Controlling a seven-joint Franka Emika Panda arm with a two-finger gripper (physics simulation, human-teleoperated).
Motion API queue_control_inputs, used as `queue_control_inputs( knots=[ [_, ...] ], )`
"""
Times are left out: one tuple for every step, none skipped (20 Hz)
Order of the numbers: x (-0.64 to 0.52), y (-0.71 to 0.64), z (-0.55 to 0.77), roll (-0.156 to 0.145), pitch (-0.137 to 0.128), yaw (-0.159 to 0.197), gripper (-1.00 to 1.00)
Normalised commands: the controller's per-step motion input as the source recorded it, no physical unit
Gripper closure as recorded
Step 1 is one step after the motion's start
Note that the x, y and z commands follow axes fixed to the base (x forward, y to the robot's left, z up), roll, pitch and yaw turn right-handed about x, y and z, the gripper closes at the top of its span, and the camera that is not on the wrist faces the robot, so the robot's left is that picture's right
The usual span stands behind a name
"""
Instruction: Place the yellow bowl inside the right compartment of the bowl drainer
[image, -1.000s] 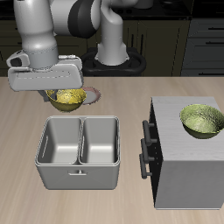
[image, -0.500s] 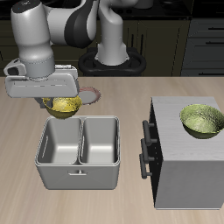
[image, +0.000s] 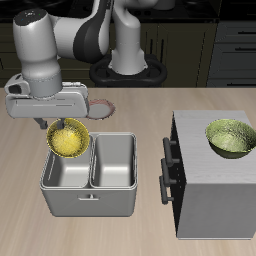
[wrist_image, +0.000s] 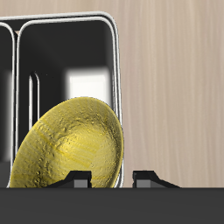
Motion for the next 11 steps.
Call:
queue_control_inputs(
  knots=[
    [-0.03,-0.12,-0.06,-0.025,0.008,-0.009,-1.0],
    [-0.01,-0.18,-0.05,-0.022,0.007,0.007,-1.0],
    [-0.01,-0.06,-0.06,0.023,0.009,0.002,-1.0],
    [-0.01,-0.14,-0.08,-0.033,0.011,0.02,-1.0],
    [-0.04,-0.09,-0.03,0.012,-0.001,0.016,-1.0],
    [-0.02,-0.05,-0.02,0.0,-0.012,0.032,-1.0],
    [0.0,-0.05,-0.04,-0.006,0.022,-0.008,-1.0],
    [0.02,-0.06,0.01,0.0,0.0,0.0,-1.0],
    [0.0,-0.1,0.03,-0.021,0.002,0.028,-1.0],
    [-0.03,0.05,0.1,0.029,-0.016,-0.013,-1.0],
    [-0.02,0.13,0.15,0.024,-0.036,0.005,-1.0]
  ],
)
